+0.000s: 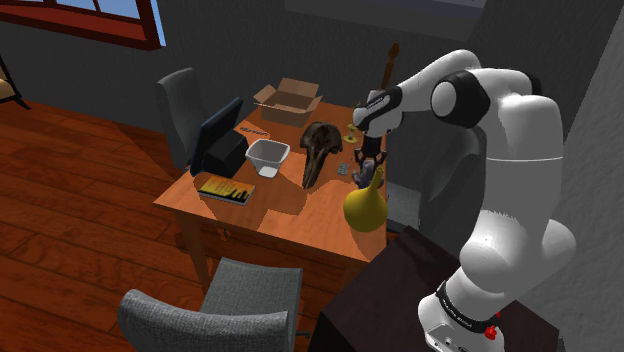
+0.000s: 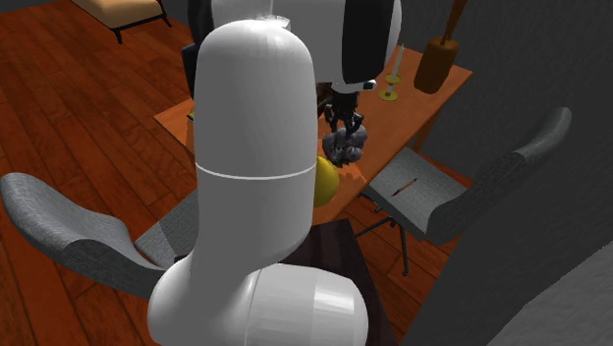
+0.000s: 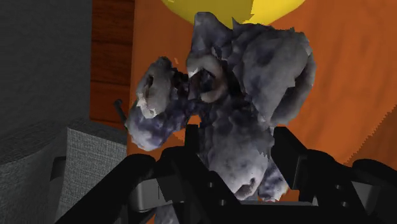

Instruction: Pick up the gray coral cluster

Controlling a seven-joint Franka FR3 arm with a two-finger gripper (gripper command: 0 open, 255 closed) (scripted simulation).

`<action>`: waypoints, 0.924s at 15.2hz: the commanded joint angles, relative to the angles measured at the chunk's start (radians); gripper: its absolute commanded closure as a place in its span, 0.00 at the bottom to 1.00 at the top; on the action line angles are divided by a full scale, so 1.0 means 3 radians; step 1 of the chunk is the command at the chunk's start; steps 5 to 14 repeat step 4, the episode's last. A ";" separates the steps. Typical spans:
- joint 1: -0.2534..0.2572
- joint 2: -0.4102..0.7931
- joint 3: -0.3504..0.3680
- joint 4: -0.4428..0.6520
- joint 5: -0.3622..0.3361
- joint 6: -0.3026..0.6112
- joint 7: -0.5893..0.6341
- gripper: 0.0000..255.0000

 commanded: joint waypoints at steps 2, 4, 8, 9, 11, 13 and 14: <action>0.0008 -0.0099 -0.0011 0.0007 -0.0017 -0.0102 0.0004 1.00; 0.0008 -0.0103 -0.0012 0.0007 -0.0017 -0.0106 0.0004 1.00; 0.0008 -0.0103 -0.0012 0.0007 -0.0017 -0.0106 0.0004 1.00; 0.0008 -0.0103 -0.0012 0.0007 -0.0017 -0.0106 0.0004 1.00; 0.0008 -0.0103 -0.0012 0.0007 -0.0017 -0.0106 0.0004 1.00; 0.0008 -0.0103 -0.0012 0.0007 -0.0017 -0.0106 0.0004 1.00; 0.0008 -0.0103 -0.0012 0.0007 -0.0017 -0.0106 0.0004 1.00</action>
